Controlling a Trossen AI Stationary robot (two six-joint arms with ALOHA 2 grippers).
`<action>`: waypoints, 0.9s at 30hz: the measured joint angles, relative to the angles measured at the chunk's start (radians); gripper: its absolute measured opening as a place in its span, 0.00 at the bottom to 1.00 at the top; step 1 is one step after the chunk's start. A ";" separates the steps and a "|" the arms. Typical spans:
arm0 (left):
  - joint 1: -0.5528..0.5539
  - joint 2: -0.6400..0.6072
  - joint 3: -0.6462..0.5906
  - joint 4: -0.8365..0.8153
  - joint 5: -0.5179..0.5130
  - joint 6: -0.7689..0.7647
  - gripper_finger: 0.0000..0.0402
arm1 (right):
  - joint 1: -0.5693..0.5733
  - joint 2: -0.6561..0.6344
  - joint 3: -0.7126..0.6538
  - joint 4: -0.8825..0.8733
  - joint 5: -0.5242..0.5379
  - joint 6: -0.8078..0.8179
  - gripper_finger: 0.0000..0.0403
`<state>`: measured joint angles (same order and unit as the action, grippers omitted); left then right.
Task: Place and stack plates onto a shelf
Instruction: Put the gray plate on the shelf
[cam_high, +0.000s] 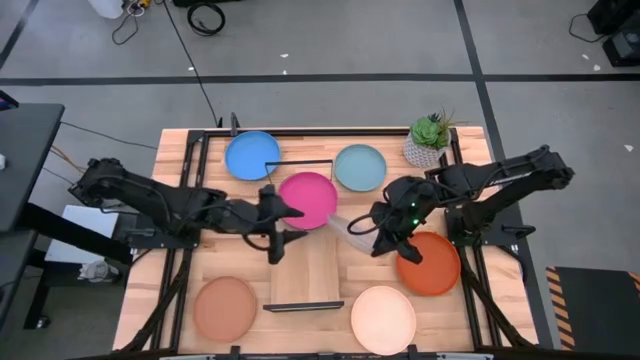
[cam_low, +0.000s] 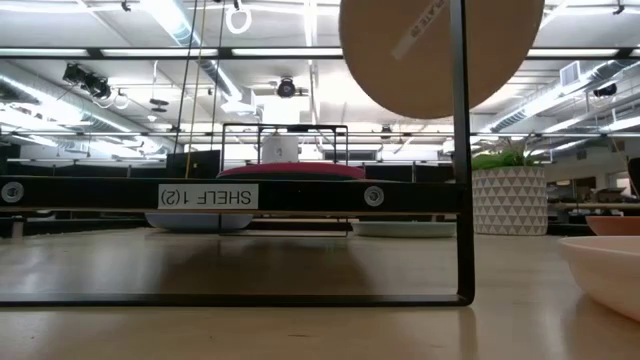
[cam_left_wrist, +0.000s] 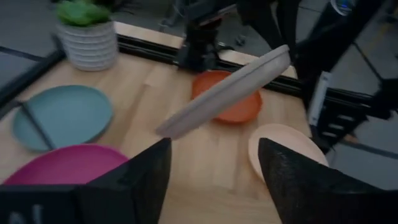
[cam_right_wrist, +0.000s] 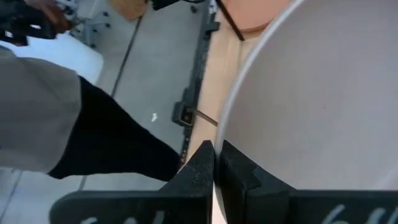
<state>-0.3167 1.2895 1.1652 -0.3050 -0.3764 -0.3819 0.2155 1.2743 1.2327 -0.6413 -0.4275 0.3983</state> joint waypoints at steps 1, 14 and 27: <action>0.007 0.010 0.008 0.000 0.023 0.005 0.64 | 0.001 0.003 0.000 0.006 -0.002 0.002 0.04; 0.074 -0.047 0.059 -0.004 0.123 -0.140 0.62 | 0.072 0.202 0.146 -0.013 0.026 -0.115 0.04; 0.079 -0.231 0.090 -0.001 0.039 -0.191 0.62 | 0.054 0.446 0.319 0.007 0.098 -0.437 0.04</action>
<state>-0.2375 1.0588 1.2549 -0.3056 -0.3373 -0.5728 0.2699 1.7201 1.5520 -0.6342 -0.3298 -0.0387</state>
